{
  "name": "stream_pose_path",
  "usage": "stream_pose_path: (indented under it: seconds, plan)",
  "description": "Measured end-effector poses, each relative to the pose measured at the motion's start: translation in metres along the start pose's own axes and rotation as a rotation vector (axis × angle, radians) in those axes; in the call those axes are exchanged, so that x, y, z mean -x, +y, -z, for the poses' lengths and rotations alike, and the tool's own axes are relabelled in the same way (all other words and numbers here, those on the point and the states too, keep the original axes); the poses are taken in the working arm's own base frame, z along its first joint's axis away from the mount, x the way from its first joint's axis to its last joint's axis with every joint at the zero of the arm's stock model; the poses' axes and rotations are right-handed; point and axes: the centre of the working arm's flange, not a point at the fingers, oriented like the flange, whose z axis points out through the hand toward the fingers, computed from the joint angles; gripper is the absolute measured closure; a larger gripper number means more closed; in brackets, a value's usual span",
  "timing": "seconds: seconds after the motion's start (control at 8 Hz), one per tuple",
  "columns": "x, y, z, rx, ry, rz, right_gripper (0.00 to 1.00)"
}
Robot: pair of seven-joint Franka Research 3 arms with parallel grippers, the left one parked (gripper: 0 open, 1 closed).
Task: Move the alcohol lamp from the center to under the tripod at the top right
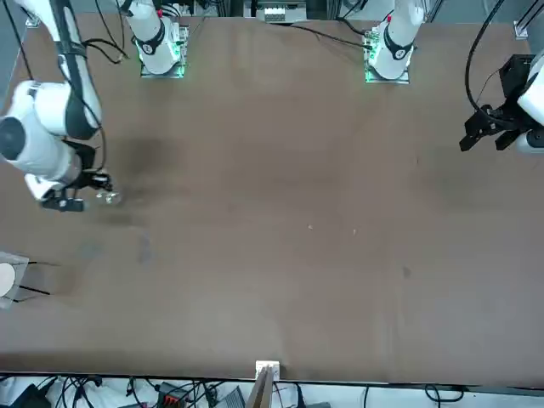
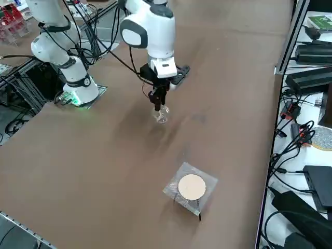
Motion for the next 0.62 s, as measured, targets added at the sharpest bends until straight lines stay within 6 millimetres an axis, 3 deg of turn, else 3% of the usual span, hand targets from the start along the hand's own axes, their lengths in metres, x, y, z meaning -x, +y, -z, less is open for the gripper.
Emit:
stream_pose_path:
  seconds: [0.25, 0.5, 0.62]
  plan:
    - [-0.028, 0.061, 0.014, 0.007, 0.049, -0.096, 0.72]
    - [-0.055, 0.123, -0.002, 0.014, 0.059, -0.186, 0.72]
    - [-0.067, 0.139, -0.015, 0.008, 0.056, -0.213, 0.72]
